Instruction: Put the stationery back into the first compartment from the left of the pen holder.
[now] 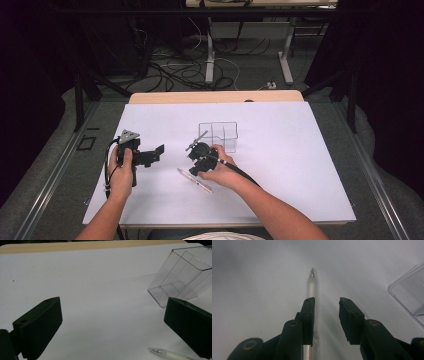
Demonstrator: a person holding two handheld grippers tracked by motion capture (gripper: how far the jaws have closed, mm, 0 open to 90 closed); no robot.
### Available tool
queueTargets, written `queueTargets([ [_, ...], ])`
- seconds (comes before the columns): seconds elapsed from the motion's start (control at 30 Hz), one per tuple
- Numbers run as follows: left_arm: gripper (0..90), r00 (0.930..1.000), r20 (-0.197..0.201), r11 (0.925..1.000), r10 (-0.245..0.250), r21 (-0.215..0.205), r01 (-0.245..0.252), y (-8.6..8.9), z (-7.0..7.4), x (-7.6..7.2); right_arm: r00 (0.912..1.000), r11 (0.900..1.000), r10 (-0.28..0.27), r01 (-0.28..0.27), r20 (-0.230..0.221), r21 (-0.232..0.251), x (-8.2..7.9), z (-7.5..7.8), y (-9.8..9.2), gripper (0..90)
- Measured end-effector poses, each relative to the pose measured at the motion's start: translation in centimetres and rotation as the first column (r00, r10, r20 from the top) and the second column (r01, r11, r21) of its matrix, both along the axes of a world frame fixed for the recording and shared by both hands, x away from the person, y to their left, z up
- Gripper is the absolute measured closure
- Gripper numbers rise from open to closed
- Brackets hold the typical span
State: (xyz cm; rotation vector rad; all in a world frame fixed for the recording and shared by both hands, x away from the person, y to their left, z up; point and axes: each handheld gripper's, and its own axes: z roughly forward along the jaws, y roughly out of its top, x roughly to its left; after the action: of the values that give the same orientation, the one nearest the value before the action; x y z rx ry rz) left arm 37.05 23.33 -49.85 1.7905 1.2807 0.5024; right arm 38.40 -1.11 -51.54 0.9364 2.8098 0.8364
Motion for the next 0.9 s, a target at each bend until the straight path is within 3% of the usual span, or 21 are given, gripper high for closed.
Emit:
queueTargets([
  [0.37, 1.5, 1.0, -0.001, 1.0, 0.006, 0.004, -0.006, 0.2, 0.0, 0.0, 0.9996, 0.999, 0.023, -0.023, -0.016, -0.024, 0.1, -0.4, 1.5, 67.5],
  [0.9, 1.5, 1.0, -0.005, 1.0, 0.002, 0.008, -0.002, 0.1, -0.1, 0.1, 0.9981, 0.999, 0.003, -0.005, -0.062, -0.038, 0.0, -1.3, 2.6, 70.4],
])
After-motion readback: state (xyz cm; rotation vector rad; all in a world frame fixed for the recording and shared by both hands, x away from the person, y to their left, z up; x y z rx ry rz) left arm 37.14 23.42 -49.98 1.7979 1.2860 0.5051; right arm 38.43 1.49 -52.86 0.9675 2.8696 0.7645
